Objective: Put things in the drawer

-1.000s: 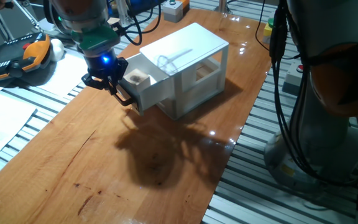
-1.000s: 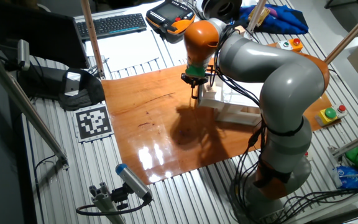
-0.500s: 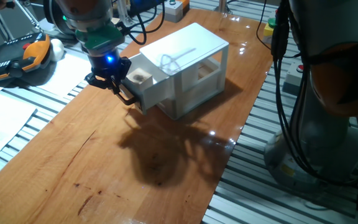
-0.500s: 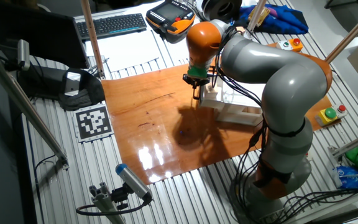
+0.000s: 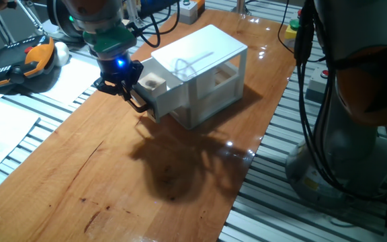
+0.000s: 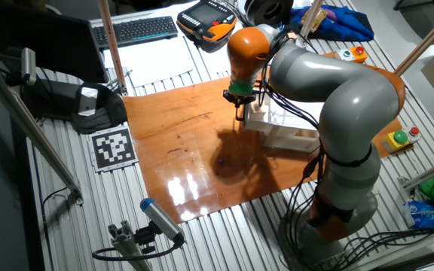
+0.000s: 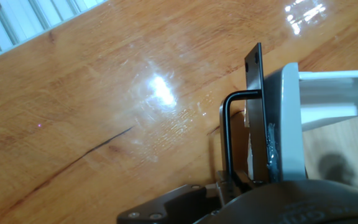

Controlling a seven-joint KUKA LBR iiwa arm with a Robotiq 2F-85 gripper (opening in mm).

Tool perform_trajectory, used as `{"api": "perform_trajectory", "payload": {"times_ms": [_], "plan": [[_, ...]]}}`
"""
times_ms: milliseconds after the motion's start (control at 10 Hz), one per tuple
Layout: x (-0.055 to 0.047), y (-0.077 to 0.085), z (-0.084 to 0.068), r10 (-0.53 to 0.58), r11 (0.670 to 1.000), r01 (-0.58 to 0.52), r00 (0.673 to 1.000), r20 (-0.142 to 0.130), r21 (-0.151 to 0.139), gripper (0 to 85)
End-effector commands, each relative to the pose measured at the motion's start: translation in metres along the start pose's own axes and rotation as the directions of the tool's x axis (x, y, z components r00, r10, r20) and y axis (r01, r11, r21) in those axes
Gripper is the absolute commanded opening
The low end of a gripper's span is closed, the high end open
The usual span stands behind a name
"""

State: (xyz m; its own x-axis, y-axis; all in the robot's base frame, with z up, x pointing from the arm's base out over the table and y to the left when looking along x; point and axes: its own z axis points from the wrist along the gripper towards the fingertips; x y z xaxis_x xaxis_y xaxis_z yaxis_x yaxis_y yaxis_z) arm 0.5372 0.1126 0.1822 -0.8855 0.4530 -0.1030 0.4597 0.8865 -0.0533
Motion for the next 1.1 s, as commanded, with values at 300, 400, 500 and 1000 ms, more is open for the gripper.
{"api": "perform_trajectory", "payload": {"times_ms": [300, 400, 500, 1000], "plan": [[0.0, -0.003, 0.0, -0.004, 1.0, 0.004, 1.0, 0.001, 0.0, 0.0], [0.0, -0.005, 0.0, -0.005, 1.0, 0.005, 1.0, 0.002, -0.001, 0.0], [0.0, -0.006, 0.0, -0.007, 1.0, 0.007, 1.0, 0.003, 0.0, 0.0], [0.0, -0.014, 0.001, -0.016, 1.0, 0.016, 1.0, 0.008, 0.0, 0.0]]}}
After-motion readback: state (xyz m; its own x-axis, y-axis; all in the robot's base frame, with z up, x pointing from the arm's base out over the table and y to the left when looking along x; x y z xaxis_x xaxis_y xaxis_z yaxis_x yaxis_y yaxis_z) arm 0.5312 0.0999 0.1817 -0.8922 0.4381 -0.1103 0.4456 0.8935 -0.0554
